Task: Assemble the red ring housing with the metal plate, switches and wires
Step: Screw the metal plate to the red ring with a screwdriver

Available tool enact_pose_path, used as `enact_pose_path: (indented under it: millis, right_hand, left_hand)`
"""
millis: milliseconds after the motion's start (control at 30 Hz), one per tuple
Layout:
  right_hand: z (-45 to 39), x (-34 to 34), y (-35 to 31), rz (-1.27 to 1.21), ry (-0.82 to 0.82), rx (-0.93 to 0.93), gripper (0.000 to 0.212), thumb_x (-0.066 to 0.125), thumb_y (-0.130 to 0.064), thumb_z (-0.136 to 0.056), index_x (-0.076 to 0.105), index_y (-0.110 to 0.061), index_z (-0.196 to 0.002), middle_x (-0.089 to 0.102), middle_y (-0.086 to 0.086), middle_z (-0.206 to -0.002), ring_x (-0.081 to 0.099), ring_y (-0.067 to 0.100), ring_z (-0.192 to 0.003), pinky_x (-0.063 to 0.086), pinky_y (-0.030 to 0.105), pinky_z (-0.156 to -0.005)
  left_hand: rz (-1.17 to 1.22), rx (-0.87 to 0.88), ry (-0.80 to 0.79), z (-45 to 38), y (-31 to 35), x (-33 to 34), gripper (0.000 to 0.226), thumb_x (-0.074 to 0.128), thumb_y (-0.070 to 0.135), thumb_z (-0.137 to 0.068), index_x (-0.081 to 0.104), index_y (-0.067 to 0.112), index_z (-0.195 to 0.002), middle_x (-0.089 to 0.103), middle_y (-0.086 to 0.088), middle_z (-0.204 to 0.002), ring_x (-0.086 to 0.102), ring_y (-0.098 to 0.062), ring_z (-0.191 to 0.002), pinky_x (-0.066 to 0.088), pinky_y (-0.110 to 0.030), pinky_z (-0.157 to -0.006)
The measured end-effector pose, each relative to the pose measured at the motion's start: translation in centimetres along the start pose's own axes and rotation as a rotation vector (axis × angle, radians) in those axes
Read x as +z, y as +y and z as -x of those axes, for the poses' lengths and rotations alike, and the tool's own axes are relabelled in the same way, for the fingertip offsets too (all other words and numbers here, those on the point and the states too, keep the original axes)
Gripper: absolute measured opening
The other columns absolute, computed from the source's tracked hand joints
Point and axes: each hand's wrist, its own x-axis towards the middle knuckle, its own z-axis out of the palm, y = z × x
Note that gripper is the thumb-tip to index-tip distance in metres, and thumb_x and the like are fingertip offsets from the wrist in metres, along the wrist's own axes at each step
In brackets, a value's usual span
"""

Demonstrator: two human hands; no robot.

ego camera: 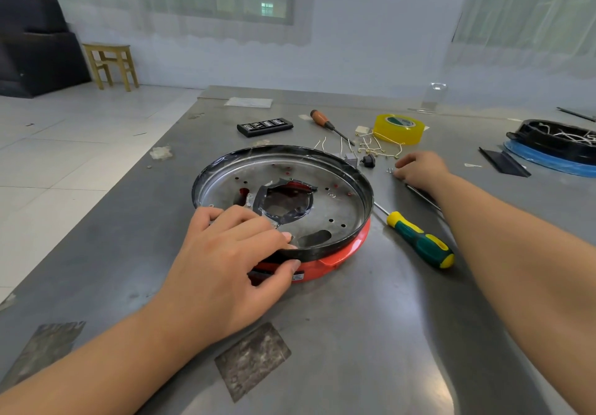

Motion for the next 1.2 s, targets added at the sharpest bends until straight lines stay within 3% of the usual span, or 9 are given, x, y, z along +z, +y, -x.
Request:
enact_pose_path:
  millis: [133, 333, 467, 567, 700, 900, 1067, 1200]
  right_hand:
    - [-0.4, 0.6, -0.2, 0.028, 0.032, -0.021, 0.007, 0.073, -0.023, -0.093, 0.074, -0.021, -0.099, 0.072, 0.007, -0.113, 0.060, 0.022, -0.099, 0.048, 0.030, -0.085]
    - [0.1, 0.1, 0.1, 0.042, 0.074, -0.038, 0.003, 0.071, -0.021, -0.094, 0.071, -0.022, -0.091, 0.072, 0.008, -0.109, 0.058, 0.023, -0.097, 0.044, 0.029, -0.081]
    - [2.1, -1.1, -0.3, -0.055, 0.126, -0.083, 0.006, 0.065, -0.011, -0.088, 0.069, -0.015, -0.086, 0.075, 0.008, -0.090, 0.071, 0.026, -0.089, 0.059, 0.040, -0.087]
    - [5.3, -2.3, -1.6, -0.234, 0.110, -0.158, 0.002, 0.068, -0.009, -0.085, 0.067, -0.010, -0.086, 0.076, 0.006, -0.076, 0.076, 0.022, -0.076, 0.063, 0.041, -0.079]
    - [10.9, -3.9, -5.0, -0.425, -0.050, -0.345, 0.007, 0.074, -0.004, -0.084, 0.069, -0.007, -0.088, 0.077, 0.006, -0.077, 0.075, 0.017, -0.069, 0.062, 0.026, -0.067]
    - [17.4, -5.4, -9.7, -0.252, -0.418, -0.664, 0.006, 0.079, -0.018, -0.087, 0.079, -0.023, -0.090, 0.077, -0.001, -0.077, 0.070, 0.007, -0.069, 0.055, 0.019, -0.068]
    - [19.7, -5.2, -11.8, -0.124, -0.693, -0.688, 0.007, 0.079, -0.023, -0.089, 0.078, -0.018, -0.093, 0.078, -0.002, -0.082, 0.072, 0.006, -0.072, 0.054, 0.015, -0.066]
    - [20.1, -4.6, -12.9, -0.010, -0.820, -0.646, 0.010, 0.076, -0.015, -0.091, 0.080, -0.019, -0.099, 0.079, -0.003, -0.088, 0.072, 0.003, -0.077, 0.053, 0.013, -0.072]
  left_hand:
    - [-0.001, 0.009, 0.020, 0.0, 0.0, 0.0, 0.028, 0.062, 0.047, -0.093, 0.080, 0.025, -0.094, 0.070, 0.018, -0.088, 0.065, -0.016, -0.093, 0.040, -0.042, -0.085]
    - [-0.010, 0.026, 0.036, 0.0, -0.1, 0.1, 0.027, 0.063, 0.047, -0.092, 0.080, 0.026, -0.092, 0.070, 0.018, -0.088, 0.066, -0.016, -0.094, 0.038, -0.038, -0.085]
    - [-0.007, 0.016, 0.029, 0.0, -0.1, 0.2, 0.028, 0.062, 0.047, -0.091, 0.080, 0.026, -0.091, 0.070, 0.018, -0.087, 0.066, -0.016, -0.095, 0.040, -0.041, -0.084]
    - [-0.001, 0.010, 0.020, 0.0, -0.1, 0.1, 0.030, 0.060, 0.047, -0.091, 0.080, 0.025, -0.093, 0.070, 0.018, -0.087, 0.066, -0.016, -0.095, 0.043, -0.044, -0.083]
    - [0.009, 0.005, -0.006, 0.2, 0.1, -0.3, 0.034, 0.056, 0.048, -0.093, 0.080, 0.024, -0.097, 0.069, 0.018, -0.088, 0.066, -0.015, -0.095, 0.043, -0.045, -0.084]
    - [-0.011, 0.027, -0.060, 0.2, -0.1, -0.7, 0.034, 0.052, 0.046, -0.096, 0.078, 0.025, -0.102, 0.072, 0.017, -0.095, 0.068, -0.015, -0.097, 0.044, -0.043, -0.083]
    - [0.023, 0.012, -0.093, 0.3, -0.3, -0.8, 0.032, 0.050, 0.051, -0.096, 0.072, 0.030, -0.106, 0.072, 0.019, -0.099, 0.066, -0.010, -0.100, 0.036, -0.037, -0.086]
    - [0.035, 0.000, -0.106, 0.2, -0.4, -0.8, 0.032, 0.049, 0.055, -0.095, 0.067, 0.030, -0.105, 0.071, 0.018, -0.097, 0.064, -0.008, -0.097, 0.036, -0.036, -0.086]
